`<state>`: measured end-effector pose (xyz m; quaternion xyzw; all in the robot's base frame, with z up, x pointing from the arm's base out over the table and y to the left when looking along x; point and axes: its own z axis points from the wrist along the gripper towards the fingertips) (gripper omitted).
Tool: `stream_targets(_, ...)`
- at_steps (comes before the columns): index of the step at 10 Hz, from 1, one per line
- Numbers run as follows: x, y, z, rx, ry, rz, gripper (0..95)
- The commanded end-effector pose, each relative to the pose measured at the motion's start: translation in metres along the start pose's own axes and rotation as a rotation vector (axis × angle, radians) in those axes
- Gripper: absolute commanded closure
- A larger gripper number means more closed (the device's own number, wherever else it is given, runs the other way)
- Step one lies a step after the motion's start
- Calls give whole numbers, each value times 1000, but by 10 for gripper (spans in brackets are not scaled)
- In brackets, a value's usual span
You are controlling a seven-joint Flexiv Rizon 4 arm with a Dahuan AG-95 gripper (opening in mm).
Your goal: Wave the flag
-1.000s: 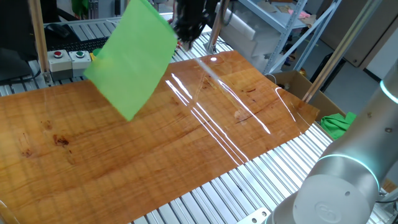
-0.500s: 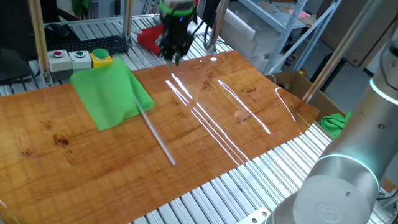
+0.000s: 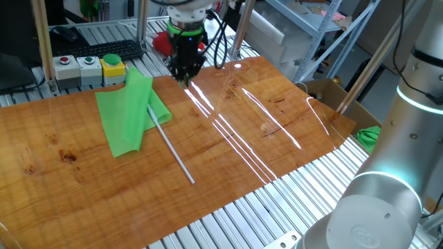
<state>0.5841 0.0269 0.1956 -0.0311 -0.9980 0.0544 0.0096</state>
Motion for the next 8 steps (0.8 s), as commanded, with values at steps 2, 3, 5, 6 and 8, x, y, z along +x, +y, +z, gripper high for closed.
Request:
stream_targets(2,4,1,26,-49,-11,-65,760)
stream_targets(3,6,2,32,-45,-9,-80,760)
stream_targets(5,8,1,37,-43,-5,-118,760)
stream_targets(6,9,1,39,-39,-1,-125,760)
stream_targets(8,9,1,39,-26,20,-122,760)
